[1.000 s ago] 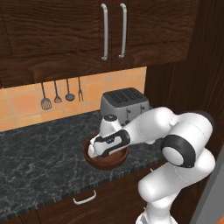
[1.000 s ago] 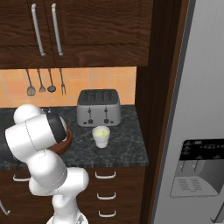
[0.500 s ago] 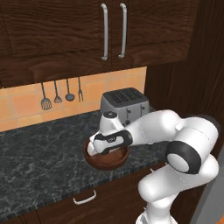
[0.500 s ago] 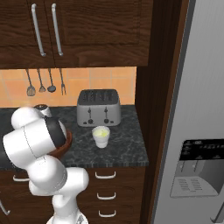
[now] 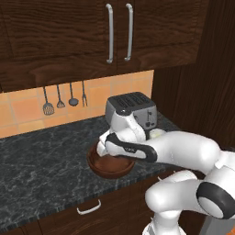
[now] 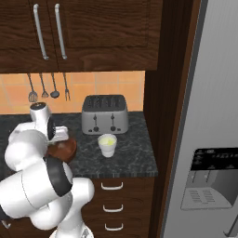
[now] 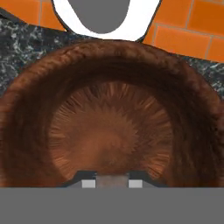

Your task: Grab a lemon wedge from the fridge and one ice cube from the ice bowl, and put them in the glass of lemonade.

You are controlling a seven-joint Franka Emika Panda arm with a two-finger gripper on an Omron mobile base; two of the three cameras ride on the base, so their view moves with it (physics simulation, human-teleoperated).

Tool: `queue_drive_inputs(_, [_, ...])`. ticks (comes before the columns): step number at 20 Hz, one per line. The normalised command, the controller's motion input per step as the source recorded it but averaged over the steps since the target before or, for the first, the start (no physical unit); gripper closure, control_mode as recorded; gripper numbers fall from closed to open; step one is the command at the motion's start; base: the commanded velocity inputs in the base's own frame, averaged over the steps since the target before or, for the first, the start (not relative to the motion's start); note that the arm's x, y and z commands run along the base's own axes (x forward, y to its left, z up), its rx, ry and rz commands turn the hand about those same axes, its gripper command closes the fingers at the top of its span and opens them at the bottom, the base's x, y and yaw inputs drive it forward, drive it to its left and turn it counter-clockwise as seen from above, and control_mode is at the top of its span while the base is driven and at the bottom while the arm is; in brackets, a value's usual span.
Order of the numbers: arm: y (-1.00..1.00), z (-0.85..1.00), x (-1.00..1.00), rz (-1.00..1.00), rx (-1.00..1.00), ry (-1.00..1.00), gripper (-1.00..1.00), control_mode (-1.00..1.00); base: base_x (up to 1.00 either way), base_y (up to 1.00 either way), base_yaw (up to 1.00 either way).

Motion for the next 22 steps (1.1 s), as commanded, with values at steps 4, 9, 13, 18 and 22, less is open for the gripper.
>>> queue_drive_inputs(4, [-0.62, 0.73, -0.11, -0.02, 0.0, -0.06, 1.0, -1.0, 0.0, 0.0, 0.0])
queue_drive_inputs(9, [-0.68, 0.73, -0.04, -0.05, 0.0, -0.02, 1.0, -1.0, 0.0, 0.0, 0.0])
queue_drive_inputs(13, [-0.76, 0.64, -0.01, -0.06, 0.0, 0.0, 1.0, -1.0, 0.0, 0.0, 0.0])
queue_drive_inputs(18, [-0.81, 0.21, 0.0, -0.05, 0.0, 0.0, 1.0, -1.0, 0.0, 0.0, 0.0])
queue_drive_inputs(22, [-0.66, -0.04, 0.0, -0.02, 0.0, 0.0, 1.0, -1.0, 0.0, 0.0, 0.0])
